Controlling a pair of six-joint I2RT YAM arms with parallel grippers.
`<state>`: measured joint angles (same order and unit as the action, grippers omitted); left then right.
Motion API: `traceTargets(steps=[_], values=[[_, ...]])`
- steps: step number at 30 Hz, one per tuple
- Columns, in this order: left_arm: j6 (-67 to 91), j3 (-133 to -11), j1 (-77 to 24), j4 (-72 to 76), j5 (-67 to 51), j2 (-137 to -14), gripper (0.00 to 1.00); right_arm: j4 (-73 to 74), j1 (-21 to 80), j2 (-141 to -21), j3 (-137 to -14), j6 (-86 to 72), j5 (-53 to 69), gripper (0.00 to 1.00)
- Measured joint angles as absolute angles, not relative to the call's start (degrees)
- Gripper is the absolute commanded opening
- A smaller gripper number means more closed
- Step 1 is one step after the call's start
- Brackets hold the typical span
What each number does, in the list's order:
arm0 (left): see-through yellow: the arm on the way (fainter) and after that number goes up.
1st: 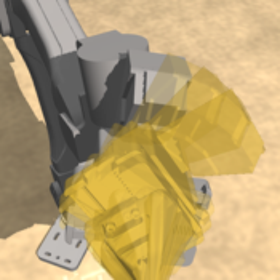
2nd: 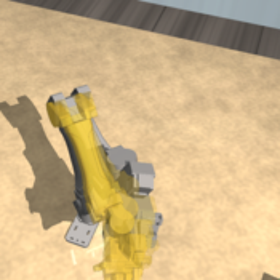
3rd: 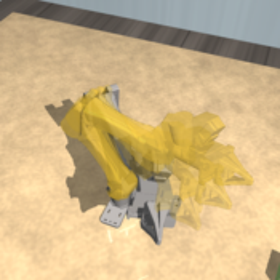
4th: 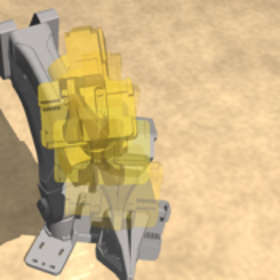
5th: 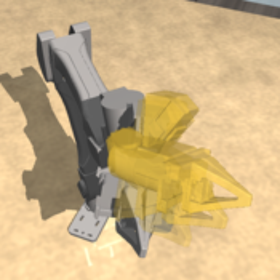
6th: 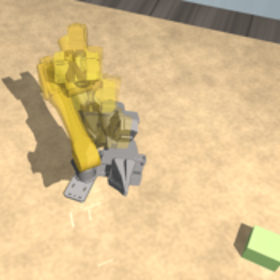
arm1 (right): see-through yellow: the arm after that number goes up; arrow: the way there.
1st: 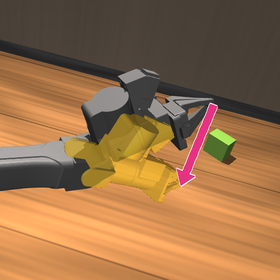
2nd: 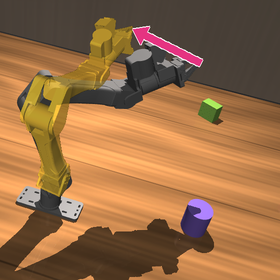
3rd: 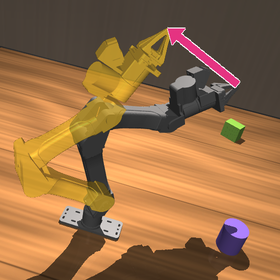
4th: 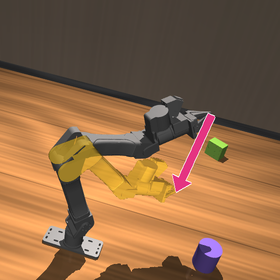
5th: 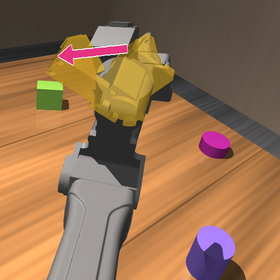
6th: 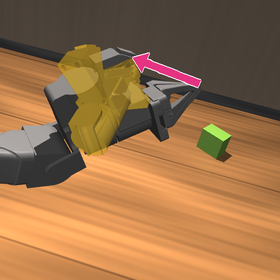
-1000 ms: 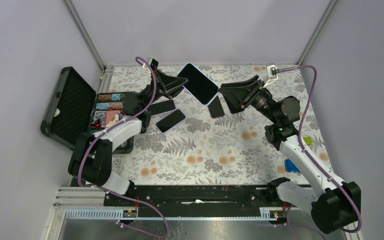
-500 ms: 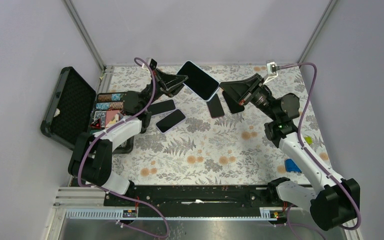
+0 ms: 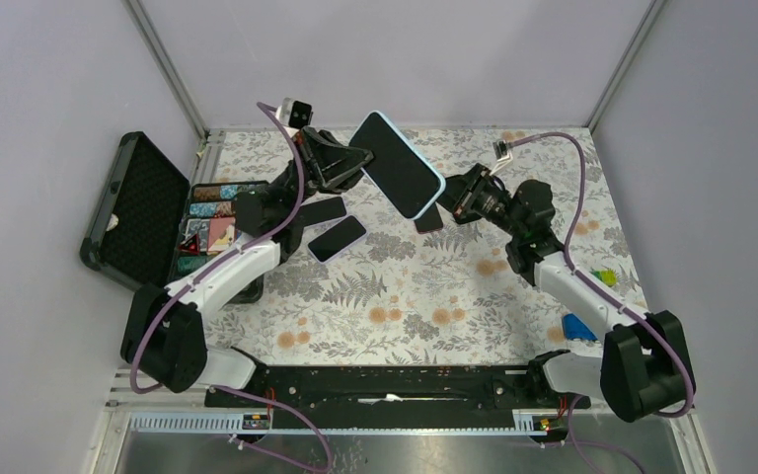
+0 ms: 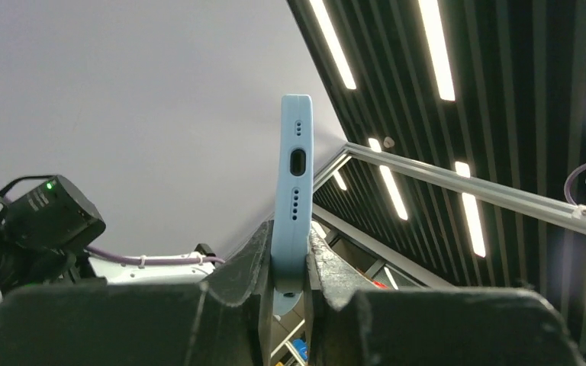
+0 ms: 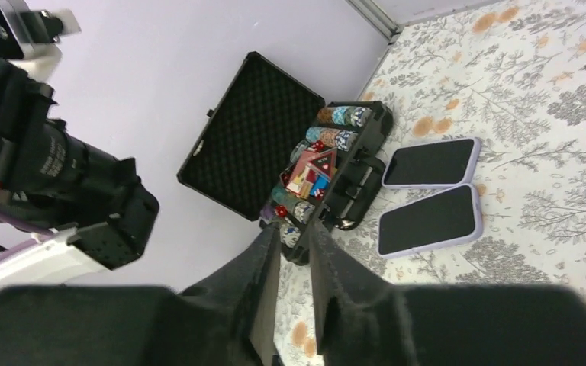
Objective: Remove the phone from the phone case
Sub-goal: Remove the phone case from the phone.
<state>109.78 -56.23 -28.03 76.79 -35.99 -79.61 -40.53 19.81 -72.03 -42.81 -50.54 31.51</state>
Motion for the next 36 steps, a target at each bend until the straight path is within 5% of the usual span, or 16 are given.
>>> traceTargets(steps=[1,4,9,30,36], values=[[109.8,-56.2,-27.8,77.8,-35.8,-79.2,0.0,-40.6,19.8,-71.6,-42.3,-50.3,31.4,0.51],[109.8,-56.2,-27.4,79.2,-35.7,-79.8,0.0,-41.5,19.8,-68.2,-40.7,-50.2,31.1,0.7],[109.5,-55.9,-27.0,78.9,-35.7,-83.6,0.0,-46.2,19.9,-60.4,-38.9,-49.1,33.6,0.82],[109.4,-52.8,-24.3,77.2,-38.2,-87.5,0.0,-46.6,19.9,-57.6,-44.3,-47.2,41.9,0.87],[109.3,-52.8,-23.8,76.8,-38.2,-87.5,0.0,-46.6,19.9,-59.3,-44.8,-49.5,40.8,0.77]])
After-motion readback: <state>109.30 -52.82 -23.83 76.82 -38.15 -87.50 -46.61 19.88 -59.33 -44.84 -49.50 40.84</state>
